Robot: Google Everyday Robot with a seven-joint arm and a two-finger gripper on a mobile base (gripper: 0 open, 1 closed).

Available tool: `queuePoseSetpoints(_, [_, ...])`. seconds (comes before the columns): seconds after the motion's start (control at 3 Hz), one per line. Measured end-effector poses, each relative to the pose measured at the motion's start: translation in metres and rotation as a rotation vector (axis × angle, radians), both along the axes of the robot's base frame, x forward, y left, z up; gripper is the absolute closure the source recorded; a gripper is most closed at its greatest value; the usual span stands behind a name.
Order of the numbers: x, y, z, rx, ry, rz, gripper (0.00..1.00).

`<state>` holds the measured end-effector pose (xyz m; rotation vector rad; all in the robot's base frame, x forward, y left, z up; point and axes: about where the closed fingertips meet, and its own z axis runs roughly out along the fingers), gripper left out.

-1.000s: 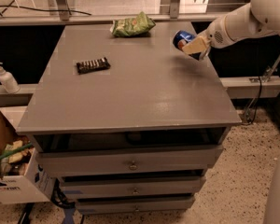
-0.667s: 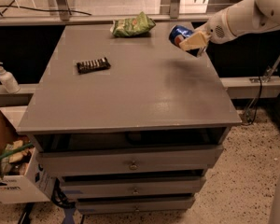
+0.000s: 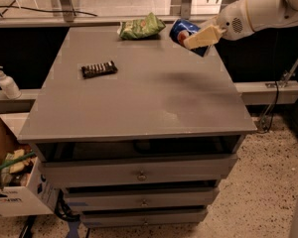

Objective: Pick pepsi can

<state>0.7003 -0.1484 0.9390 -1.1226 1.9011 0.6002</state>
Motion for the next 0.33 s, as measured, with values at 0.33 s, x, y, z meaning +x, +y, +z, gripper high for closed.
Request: queuePoseSetpoints(0.33, [0.0, 0.0001, -0.0001, 0.0, 0.0, 0.0, 1.0])
